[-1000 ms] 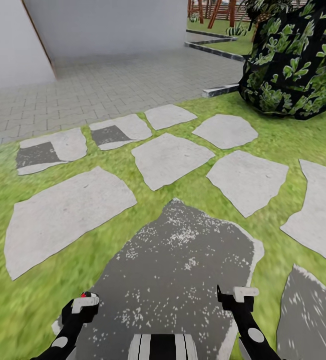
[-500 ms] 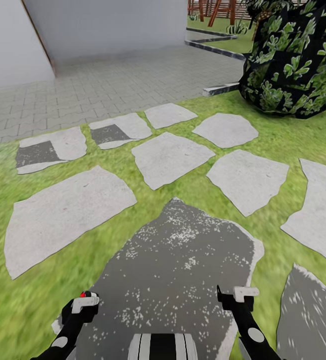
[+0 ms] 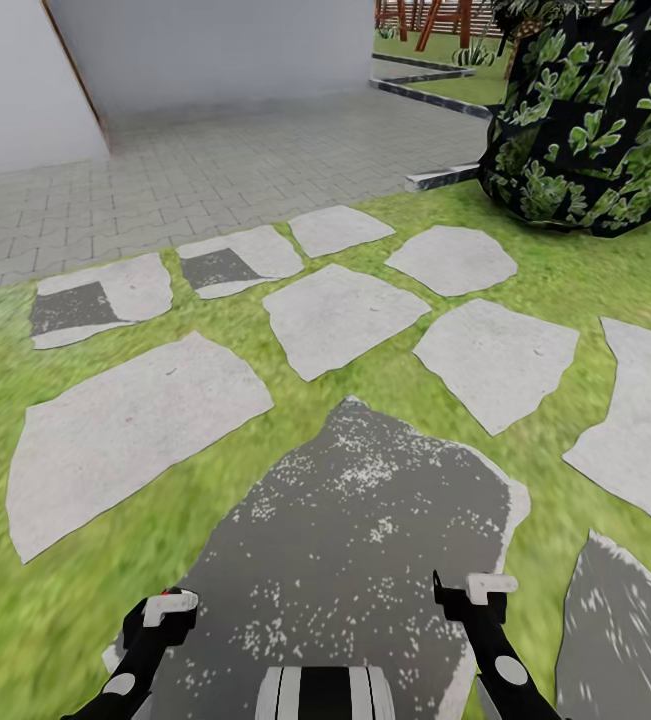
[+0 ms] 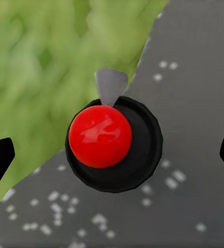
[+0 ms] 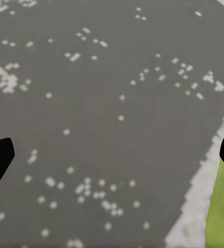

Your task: Pick up the pesticide atomizer in the garden and spray insectifuge to fully cover both potted plants in the garden.

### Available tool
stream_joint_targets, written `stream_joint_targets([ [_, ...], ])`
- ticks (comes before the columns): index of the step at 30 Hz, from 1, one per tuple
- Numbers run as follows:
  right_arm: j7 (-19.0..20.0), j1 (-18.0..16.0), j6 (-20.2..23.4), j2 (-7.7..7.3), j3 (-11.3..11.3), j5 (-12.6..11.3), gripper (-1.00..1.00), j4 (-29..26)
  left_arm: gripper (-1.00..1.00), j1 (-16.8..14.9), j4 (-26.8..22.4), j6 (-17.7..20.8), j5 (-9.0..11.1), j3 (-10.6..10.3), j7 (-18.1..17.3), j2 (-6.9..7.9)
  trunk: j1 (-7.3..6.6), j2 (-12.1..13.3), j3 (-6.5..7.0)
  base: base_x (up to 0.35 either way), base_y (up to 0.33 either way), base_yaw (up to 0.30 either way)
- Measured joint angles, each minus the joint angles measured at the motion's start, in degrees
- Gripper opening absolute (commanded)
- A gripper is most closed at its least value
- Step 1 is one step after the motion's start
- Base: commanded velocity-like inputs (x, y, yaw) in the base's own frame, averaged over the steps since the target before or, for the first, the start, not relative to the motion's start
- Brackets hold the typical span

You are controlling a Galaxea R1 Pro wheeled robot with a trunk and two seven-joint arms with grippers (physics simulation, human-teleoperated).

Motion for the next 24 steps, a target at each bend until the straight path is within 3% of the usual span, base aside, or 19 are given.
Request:
stream_joint_targets([
  [24,0.0,0.0,0.0,0.0,0.0,0.0,1.0,0.0,1.0,0.0,0.0,-0.1,0.0,0.0,0.0,0.09,0.0,0.0,0.0,0.0,0.0,0.0],
])
